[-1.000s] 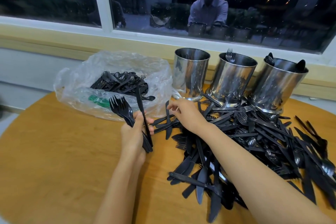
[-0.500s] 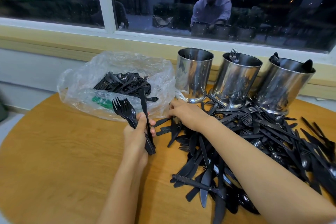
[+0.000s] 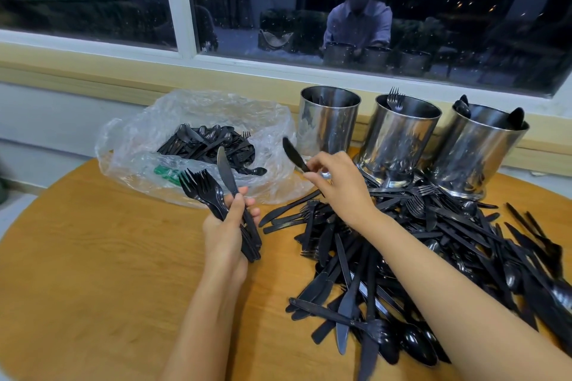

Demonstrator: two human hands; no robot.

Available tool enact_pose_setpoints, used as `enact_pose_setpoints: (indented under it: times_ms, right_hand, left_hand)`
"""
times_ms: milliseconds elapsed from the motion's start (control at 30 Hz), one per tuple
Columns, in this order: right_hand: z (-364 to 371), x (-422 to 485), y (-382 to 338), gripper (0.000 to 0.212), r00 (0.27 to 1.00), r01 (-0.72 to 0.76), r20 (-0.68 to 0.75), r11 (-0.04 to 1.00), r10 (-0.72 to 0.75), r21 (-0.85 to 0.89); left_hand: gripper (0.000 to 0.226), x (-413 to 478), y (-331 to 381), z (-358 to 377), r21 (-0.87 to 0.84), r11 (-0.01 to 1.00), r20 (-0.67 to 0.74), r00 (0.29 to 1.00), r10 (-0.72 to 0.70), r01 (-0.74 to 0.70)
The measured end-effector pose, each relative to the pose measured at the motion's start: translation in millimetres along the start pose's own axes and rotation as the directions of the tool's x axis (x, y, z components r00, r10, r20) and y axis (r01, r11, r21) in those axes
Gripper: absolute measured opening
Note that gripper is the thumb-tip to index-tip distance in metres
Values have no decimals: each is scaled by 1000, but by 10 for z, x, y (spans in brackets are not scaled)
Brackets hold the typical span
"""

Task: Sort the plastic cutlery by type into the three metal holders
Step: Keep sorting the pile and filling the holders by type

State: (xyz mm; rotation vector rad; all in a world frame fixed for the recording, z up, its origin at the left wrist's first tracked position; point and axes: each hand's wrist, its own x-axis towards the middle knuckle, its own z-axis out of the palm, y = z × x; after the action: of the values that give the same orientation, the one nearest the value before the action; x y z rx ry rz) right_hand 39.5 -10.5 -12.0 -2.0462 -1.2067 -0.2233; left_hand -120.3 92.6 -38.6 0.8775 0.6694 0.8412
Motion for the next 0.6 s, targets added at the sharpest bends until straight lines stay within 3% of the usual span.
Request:
enact_pose_setpoints:
  times_ms: [67,133,200,400,500,600]
  right_hand:
    - [-14,-47,-164,3,991,-137,26,963,135,232]
    - [55,-113,-345,7,963,-265,151,863,221,429]
    - [195,-182,-483,10,934,-356,222,775,279,523]
    - [570,-264,-618,18,939,-343,183,818,291,462]
    - [494,-262,-571,3,961,-262,199,859,191,440]
    - [316,-140,-354,9,966,-258,113,917,234,305]
  left_hand:
    - [15,-8,-11,13,-25,1000,10,1000,-15,15]
    - [15,-18,-18,35,-46,998,24,999,-35,36]
    - [14,-26,-24,47,-70,996,36,998,-54,56]
    - [24,-31,-25,16,-13,998,73,996,-60,61]
    - [19,-6,-12,-3,-10,1000,33,999,-29,29]
    - [20,11,-1,-23,9,1000,-3,1000,1,-1]
